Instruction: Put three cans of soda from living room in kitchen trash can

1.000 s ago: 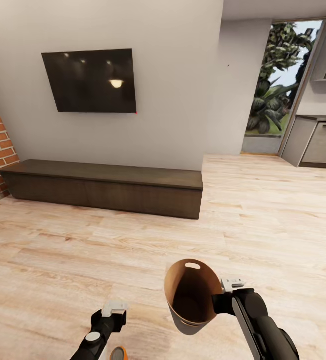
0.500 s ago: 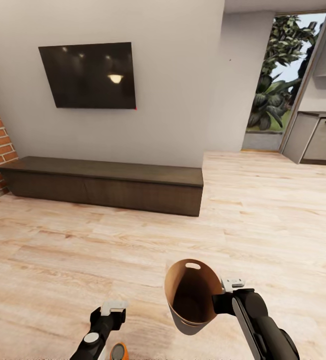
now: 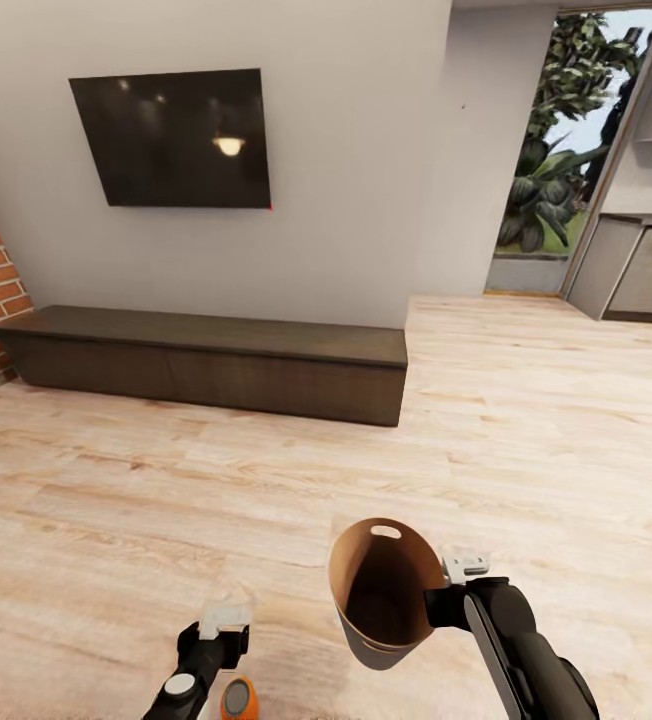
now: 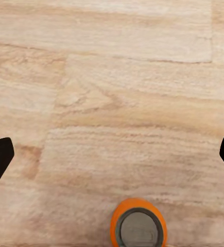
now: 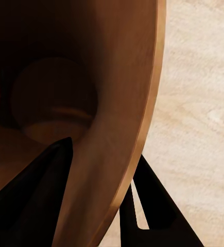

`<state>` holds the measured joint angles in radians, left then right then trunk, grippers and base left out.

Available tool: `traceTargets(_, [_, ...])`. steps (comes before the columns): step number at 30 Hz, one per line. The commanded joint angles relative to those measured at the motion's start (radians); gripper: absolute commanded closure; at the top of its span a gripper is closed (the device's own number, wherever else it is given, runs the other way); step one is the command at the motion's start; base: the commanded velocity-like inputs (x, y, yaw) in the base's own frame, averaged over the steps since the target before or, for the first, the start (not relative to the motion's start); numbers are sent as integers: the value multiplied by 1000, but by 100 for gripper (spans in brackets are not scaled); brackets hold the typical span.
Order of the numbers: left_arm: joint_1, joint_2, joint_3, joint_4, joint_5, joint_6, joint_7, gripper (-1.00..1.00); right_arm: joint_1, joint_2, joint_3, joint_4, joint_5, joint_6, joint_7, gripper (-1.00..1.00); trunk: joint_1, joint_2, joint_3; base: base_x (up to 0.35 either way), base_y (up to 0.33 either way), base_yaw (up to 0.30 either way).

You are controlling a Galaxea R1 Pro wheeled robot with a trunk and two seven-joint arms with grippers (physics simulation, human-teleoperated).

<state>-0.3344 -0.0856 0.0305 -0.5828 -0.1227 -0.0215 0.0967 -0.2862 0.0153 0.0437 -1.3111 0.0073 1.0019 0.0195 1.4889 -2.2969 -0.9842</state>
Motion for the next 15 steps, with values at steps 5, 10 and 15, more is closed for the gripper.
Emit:
traceTargets(5, [0, 0, -1, 27, 1, -1, 0, -100, 0, 0, 0, 0, -17, 0, 0, 100, 0, 0, -8, 0, 0, 0])
traceTargets(10, [0, 0, -2, 30, 1, -1, 0, -100, 0, 0, 0, 0, -17, 0, 0, 100, 0, 0, -16, 0, 0, 0])
traceTargets(15, [0, 0, -4, 26, 0, -2, 0, -100, 0, 0, 1, 0, -17, 0, 0, 100, 0, 0, -19, 0, 0, 0])
